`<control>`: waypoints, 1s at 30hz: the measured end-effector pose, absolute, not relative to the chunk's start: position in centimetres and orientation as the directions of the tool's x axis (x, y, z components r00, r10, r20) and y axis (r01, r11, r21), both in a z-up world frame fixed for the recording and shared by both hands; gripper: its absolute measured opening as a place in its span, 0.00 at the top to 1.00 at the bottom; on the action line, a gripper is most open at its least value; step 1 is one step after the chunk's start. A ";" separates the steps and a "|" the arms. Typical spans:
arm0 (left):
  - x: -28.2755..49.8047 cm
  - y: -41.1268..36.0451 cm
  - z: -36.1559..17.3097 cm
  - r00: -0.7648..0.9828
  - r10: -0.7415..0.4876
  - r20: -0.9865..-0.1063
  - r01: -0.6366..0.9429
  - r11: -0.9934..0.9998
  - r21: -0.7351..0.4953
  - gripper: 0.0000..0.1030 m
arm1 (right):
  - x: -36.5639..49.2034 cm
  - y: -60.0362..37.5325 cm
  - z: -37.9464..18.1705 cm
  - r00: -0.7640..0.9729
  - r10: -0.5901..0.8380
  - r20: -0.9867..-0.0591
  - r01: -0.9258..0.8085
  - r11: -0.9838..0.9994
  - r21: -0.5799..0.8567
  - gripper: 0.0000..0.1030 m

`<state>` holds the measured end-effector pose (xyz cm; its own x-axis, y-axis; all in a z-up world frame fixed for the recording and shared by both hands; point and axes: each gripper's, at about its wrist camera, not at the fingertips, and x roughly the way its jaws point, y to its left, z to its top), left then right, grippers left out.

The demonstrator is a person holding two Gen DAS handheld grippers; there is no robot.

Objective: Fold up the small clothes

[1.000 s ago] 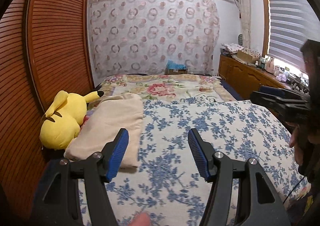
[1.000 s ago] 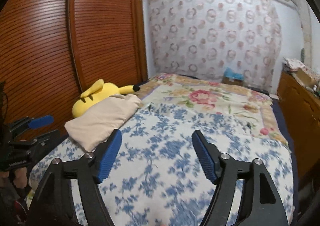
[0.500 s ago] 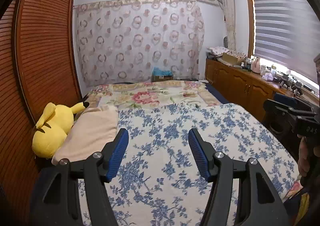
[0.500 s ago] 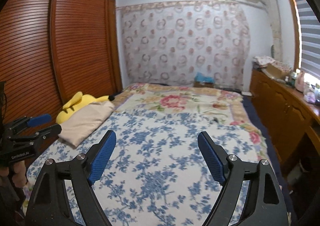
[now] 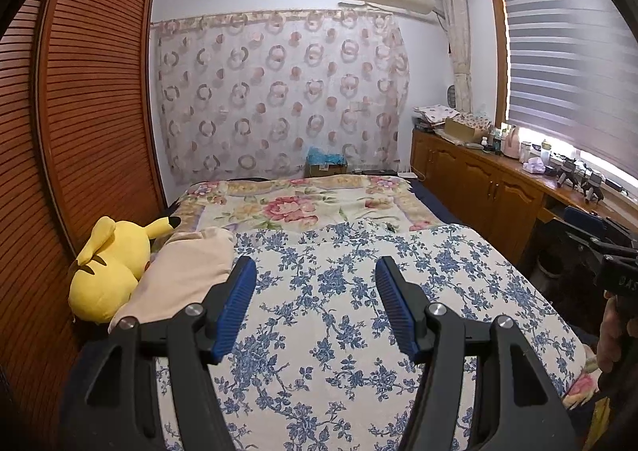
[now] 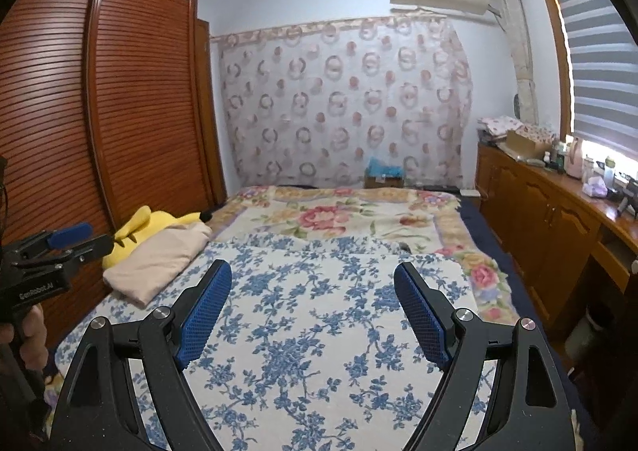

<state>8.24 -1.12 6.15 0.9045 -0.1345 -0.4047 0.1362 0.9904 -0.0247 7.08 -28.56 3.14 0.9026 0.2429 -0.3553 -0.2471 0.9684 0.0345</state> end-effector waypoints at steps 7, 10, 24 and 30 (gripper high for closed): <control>8.3 -1.3 6.0 0.903 -0.133 -0.408 0.134 0.991 -0.026 0.40 | 6.8 -28.6 3.1 0.908 0.223 -0.353 -0.231 0.973 0.020 0.17; 8.3 -1.3 6.0 0.903 -0.134 -0.407 0.135 0.991 -0.027 0.40 | 6.7 -28.6 3.1 0.909 0.222 -0.354 -0.230 0.973 0.020 0.17; 8.3 -1.4 6.0 0.904 -0.136 -0.406 0.137 0.990 -0.028 0.40 | 6.5 -28.5 3.0 0.909 0.224 -0.350 -0.233 0.972 0.017 0.17; 8.3 -1.4 6.0 0.904 -0.135 -0.405 0.137 0.990 -0.026 0.40 | 6.5 -28.4 3.0 0.910 0.222 -0.351 -0.231 0.973 0.016 0.17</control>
